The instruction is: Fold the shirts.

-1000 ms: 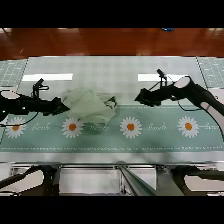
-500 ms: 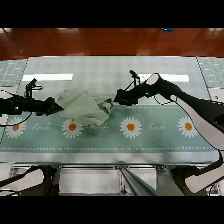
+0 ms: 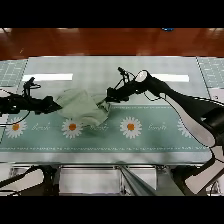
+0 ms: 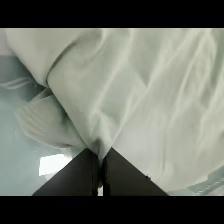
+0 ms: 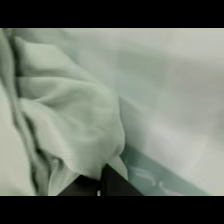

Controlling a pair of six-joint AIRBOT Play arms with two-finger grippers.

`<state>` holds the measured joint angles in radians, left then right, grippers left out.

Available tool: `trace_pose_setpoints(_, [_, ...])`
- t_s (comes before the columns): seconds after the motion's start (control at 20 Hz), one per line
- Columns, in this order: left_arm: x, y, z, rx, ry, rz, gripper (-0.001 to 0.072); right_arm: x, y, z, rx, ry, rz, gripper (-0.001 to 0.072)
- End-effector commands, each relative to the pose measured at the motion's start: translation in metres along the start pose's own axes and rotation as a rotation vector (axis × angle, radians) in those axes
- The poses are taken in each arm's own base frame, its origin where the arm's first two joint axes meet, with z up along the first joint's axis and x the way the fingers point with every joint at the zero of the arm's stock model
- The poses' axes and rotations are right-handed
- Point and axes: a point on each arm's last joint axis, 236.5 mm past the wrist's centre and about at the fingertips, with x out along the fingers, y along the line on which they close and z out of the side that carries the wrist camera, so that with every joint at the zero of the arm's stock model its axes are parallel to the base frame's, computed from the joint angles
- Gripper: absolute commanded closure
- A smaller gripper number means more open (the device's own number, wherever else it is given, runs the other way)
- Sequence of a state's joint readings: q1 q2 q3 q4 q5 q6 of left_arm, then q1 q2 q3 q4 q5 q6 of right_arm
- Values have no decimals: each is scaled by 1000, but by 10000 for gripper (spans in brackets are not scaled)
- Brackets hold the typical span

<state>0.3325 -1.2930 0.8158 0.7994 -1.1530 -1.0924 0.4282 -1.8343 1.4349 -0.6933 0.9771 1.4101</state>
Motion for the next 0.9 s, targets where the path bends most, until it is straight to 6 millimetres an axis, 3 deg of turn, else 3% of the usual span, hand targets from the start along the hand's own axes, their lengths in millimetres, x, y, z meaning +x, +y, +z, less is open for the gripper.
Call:
trace_pose_setpoints(0.0, [-38, -38, 34, 47, -114, -77, 688, -68, 13, 31, -148, -100, -121, 690])
trace_pose_setpoints(0.15, [-122, -124, 87, 174, -379, -227, 688, -205, 52, 77, -299, -363, -254, 691])
trace_pose_setpoints(0.25, [-186, -185, 99, 316, -533, -276, 688, -301, 92, 81, -419, -544, -353, 690])
trace_pose_setpoints(0.35, [-244, -234, 93, 456, -661, -266, 688, -386, 134, 61, -519, -709, -438, 691])
trace_pose_setpoints(0.5, [-304, -296, 55, 650, -758, -258, 688, -478, 175, 0, -599, -878, -507, 690])
trace_pose_setpoints(0.6, [-316, -315, 24, 731, -759, -251, 688, -517, 181, -45, -604, -939, -558, 690])
trace_pose_setpoints(0.7, [-307, -316, -9, 754, -675, -238, 688, -536, 179, -85, -581, -947, -579, 690])
trace_pose_setpoints(0.75, [-300, -314, -24, 767, -627, -237, 688, -537, 177, -104, -563, -929, -571, 690])
trace_pose_setpoints(0.85, [-284, -305, -43, 742, -575, -245, 688, -521, 174, -127, -549, -862, -522, 690])
